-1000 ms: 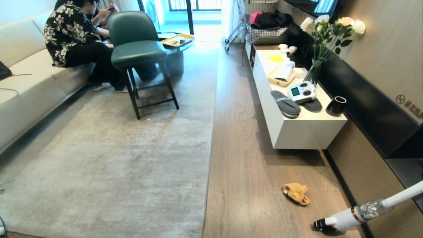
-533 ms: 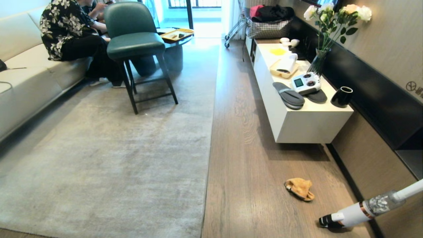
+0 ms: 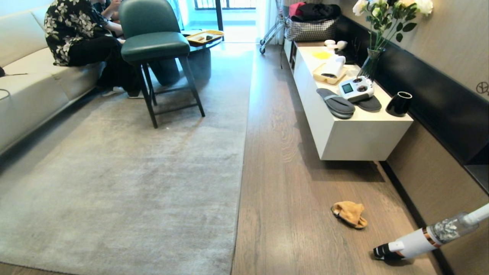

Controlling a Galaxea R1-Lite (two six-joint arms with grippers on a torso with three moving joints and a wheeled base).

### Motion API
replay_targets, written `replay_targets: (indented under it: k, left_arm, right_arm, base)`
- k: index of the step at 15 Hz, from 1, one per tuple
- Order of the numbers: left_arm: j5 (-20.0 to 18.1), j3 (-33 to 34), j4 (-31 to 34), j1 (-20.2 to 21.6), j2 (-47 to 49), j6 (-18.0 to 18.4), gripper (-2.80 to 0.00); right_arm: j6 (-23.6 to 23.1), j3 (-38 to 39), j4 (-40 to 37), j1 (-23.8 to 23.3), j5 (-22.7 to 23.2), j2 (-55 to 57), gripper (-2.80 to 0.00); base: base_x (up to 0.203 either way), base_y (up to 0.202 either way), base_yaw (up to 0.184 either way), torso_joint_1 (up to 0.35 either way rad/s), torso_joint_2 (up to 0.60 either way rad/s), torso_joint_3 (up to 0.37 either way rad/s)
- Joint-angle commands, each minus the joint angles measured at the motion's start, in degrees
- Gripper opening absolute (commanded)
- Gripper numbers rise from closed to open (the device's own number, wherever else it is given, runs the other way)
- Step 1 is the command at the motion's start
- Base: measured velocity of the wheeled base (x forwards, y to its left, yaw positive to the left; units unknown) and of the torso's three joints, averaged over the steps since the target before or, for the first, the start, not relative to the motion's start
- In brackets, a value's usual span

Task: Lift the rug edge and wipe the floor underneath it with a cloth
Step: Pick up the rag

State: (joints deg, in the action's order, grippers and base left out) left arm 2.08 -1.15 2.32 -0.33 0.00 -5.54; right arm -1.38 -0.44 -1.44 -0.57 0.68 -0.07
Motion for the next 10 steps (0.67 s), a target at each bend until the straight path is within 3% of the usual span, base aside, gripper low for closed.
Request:
replay_targets:
  k: [1,10]
  left_arm:
    - [0.02,0.0,0.09,0.01,0.0,-0.09,-2.8]
    - [0.02,0.0,0.06,-0.01,0.0,-0.09,-2.8]
  right_arm:
    - [-0.03,0.0,-0.05,0.05,0.02,0.07,-2.8]
    - [-0.03,0.0,-0.05,-0.03,-0.04,0.07,-2.8]
  base:
    - [0.0,0.0,0.0,0.0,0.0,0.0]
    - [0.0,0.0,0.0,0.0,0.0,0.0]
